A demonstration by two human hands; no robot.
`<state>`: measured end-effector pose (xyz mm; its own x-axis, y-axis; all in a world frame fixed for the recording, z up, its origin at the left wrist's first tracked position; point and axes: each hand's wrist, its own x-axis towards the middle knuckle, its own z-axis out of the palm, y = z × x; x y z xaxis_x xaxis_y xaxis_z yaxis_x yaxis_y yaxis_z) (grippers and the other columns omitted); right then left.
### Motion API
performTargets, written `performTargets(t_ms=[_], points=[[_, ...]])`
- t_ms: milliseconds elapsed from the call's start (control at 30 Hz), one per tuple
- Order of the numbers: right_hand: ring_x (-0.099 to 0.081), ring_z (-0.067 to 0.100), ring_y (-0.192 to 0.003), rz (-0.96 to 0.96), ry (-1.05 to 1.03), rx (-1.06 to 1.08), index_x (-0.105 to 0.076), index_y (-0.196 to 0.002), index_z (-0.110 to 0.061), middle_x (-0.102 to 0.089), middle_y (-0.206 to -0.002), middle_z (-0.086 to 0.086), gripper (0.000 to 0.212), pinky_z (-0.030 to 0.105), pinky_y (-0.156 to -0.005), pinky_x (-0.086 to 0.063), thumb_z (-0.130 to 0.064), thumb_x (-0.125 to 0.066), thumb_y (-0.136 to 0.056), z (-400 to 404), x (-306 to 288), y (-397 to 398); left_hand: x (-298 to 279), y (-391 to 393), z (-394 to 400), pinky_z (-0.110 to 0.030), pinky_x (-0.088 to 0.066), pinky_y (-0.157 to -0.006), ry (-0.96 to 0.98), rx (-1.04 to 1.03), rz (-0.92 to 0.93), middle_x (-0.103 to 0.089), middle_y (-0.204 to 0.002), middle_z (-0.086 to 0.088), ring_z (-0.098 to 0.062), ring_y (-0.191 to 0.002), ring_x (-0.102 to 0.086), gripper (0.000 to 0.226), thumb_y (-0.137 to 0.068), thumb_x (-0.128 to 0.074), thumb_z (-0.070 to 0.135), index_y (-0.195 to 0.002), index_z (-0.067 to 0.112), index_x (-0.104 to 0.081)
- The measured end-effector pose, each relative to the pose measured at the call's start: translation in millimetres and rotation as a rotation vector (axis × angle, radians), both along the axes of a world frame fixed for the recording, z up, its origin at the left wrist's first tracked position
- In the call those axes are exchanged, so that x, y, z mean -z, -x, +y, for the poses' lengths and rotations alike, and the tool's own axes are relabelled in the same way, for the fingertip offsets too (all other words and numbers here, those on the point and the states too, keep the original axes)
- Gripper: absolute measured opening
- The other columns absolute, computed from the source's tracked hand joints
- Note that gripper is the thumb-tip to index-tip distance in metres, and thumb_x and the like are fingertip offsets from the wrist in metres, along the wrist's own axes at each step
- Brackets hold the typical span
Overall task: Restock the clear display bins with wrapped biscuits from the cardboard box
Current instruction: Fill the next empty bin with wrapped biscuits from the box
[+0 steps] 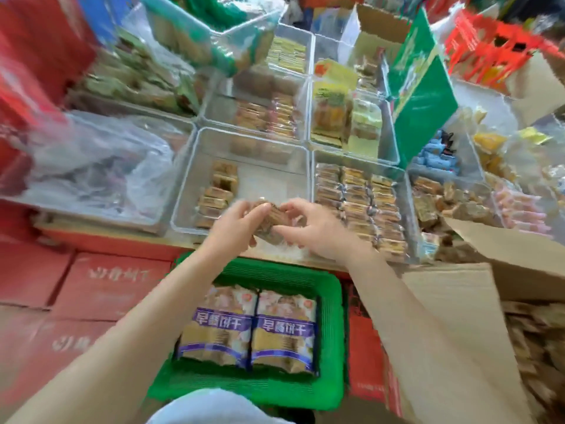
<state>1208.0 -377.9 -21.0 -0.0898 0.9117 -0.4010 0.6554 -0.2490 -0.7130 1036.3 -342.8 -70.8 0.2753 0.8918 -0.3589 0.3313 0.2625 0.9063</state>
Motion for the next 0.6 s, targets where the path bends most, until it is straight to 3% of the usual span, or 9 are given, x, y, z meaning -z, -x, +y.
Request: performTargets(t_ms=[100,167,233,300,400,600], points=[[-0.062,0.015,-0.091,-0.12,-0.064,0.006,-0.062,-0.122,-0.025,-0.067,-0.106,-0.005,0.032,0.032,-0.08,-0.051,-0.028,-0.072,-0.091,45,24,42,20,39,38,-0.026,-0.05,-0.069,-0.027,-0.049,0.015,-0.069,-0.102,-0.002,-0.014,-0.08,-0.065,0.045,-0.099,-0.05,0.055,-0.12,0.017,-0.061],[-0.063,0.017,-0.093,-0.133,-0.073,0.07,-0.063,-0.121,-0.026,-0.067,-0.107,-0.003,0.032,0.033,-0.082,-0.052,-0.027,-0.072,-0.09,73,40,47,41,63,65,-0.033,-0.049,-0.092,-0.173,-0.058,0.158,-0.062,-0.123,-0.007,-0.019,-0.11,-0.059,0.072,-0.091,-0.043,0.069,-0.134,0.013,-0.056],[-0.061,0.02,-0.096,-0.147,-0.103,0.177,-0.064,-0.12,-0.025,-0.064,-0.111,0.001,0.033,0.033,-0.084,-0.049,-0.025,-0.073,-0.088,102,57,40,67,84,90,-0.043,-0.033,-0.113,-0.342,0.01,0.43,-0.047,-0.146,-0.015,-0.028,-0.136,-0.042,0.08,-0.091,-0.037,0.068,-0.147,0.011,-0.046],[-0.058,0.022,-0.097,-0.199,-0.128,0.265,-0.065,-0.12,-0.02,-0.06,-0.112,0.006,0.034,0.027,-0.08,-0.041,-0.019,-0.074,-0.087,132,77,33,93,99,109,-0.045,-0.017,-0.123,-0.389,0.109,0.613,-0.024,-0.164,-0.012,-0.028,-0.152,-0.018,0.072,-0.1,-0.04,0.057,-0.156,0.013,-0.03],[-0.059,0.026,-0.099,-0.282,-0.132,0.312,-0.066,-0.12,-0.016,-0.059,-0.112,0.011,0.034,0.026,-0.083,-0.041,-0.014,-0.073,-0.086,177,110,30,116,106,119,-0.044,-0.006,-0.126,-0.399,0.242,0.76,-0.006,-0.169,-0.005,-0.024,-0.156,0.001,0.074,-0.102,-0.036,0.055,-0.161,0.017,-0.013],[-0.058,0.032,-0.108,-0.422,-0.118,0.356,-0.062,-0.125,-0.012,-0.056,-0.123,0.015,0.035,0.03,-0.09,-0.042,-0.017,-0.065,-0.091,247,171,42,126,99,123,-0.049,-0.028,-0.119,-0.412,0.216,0.885,-0.02,-0.167,-0.007,-0.028,-0.154,-0.012,0.079,-0.095,-0.024,0.062,-0.16,0.018,-0.02]])
